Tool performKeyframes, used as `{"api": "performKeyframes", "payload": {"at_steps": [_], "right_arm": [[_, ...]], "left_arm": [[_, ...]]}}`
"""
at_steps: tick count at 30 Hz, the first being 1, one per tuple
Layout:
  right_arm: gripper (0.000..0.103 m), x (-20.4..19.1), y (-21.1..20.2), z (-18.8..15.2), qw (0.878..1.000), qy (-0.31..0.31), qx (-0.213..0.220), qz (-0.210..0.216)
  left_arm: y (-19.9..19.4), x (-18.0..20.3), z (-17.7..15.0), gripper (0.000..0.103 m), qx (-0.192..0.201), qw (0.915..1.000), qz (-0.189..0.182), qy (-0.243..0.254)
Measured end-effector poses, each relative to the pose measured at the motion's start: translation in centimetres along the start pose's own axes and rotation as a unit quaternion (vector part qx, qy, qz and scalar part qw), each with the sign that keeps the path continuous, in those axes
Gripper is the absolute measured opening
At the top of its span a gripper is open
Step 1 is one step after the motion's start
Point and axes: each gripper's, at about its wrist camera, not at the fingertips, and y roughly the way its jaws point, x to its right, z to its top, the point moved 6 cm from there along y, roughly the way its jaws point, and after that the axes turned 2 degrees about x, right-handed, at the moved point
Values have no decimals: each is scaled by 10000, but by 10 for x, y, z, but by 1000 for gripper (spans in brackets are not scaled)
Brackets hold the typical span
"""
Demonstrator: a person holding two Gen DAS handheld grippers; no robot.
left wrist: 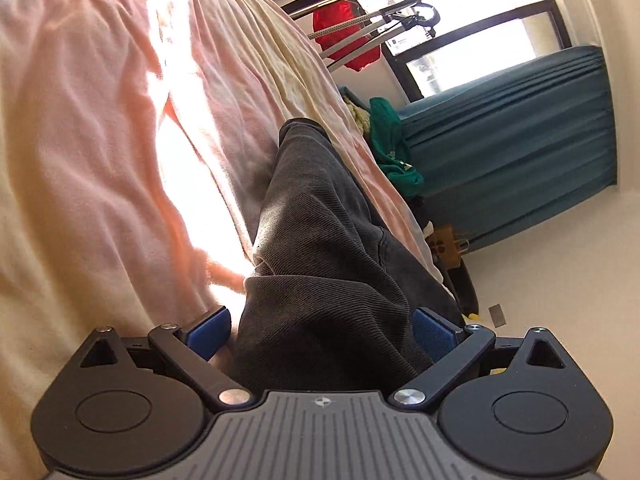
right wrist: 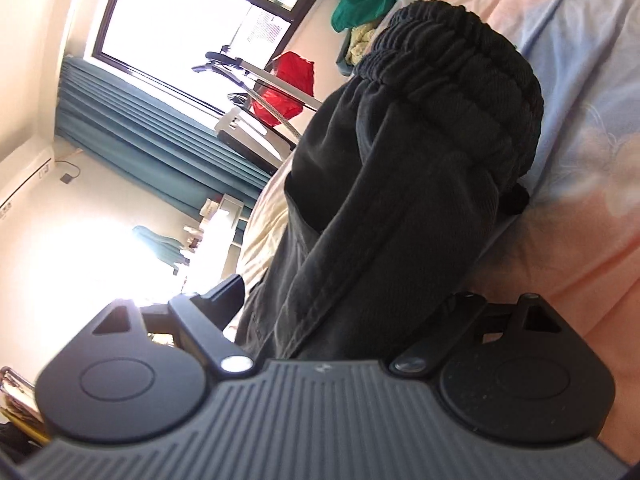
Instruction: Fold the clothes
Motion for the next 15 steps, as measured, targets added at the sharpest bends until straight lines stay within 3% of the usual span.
{"api": "performKeyframes", "payload": {"at_steps": [2,4,7,8,9,15], "right_arm": [[74,13,8,-8,9985,-109,-283,-460],[72,12,10,-10,9981,-170,-298,-503],[53,-5,2,-8,9985,-353,-94,-410],[47,-11,-1,-8,9979,-502,-18,-401],[46,-17,-3,-9,9970,-665,60,-397],[41,-27,-11,-12,9935,-1000,200,-505]], "left_arm": [[3,-4,0,98,-24,10000,7,30],[3,-7,0,97,-9,10000,-38,-3],[2,-8,-3,90,-42,9999,-111,-3],[2,-8,-4,85,-32,10000,31,74],[2,-8,-5,75,-22,9996,211,206],[-6,0,-11,56,132,9975,411,567]]}}
